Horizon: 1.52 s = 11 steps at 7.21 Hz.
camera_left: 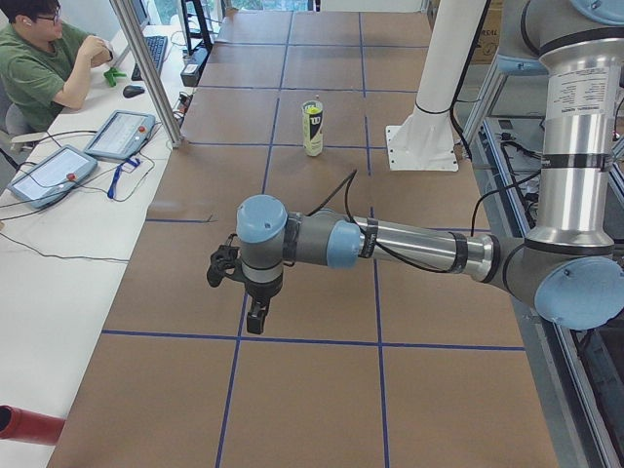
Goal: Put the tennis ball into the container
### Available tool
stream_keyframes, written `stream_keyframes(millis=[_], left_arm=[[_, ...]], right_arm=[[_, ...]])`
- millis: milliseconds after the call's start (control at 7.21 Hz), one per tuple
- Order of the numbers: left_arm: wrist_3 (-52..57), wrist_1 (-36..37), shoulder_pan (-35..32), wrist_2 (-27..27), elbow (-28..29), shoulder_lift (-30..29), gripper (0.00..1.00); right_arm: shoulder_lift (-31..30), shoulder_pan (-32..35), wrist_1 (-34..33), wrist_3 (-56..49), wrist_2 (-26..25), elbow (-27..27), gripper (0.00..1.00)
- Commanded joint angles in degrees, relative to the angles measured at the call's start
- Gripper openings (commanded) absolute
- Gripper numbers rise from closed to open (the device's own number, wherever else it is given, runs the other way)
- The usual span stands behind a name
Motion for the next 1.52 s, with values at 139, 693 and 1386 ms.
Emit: stream_keyframes(millis=[139,693,1386], left_arm=[[0.2,0.6,-1.5,-0.4,0.9,1.2,1.00],[-0.2,1.1,-2.5,-3.0,0.5,4.0,1.00],[-0.2,1.3,-2.4,-2.9,-1.1,4.0,1.00]], right_arm=[[0.0,0.0,0.0,0.0,0.0,0.0,1.00],[0.0,0.0,0.0,0.0,0.0,0.0,1.00],[-0.1,0.0,0.0,0.0,0.0,0.0,1.00]])
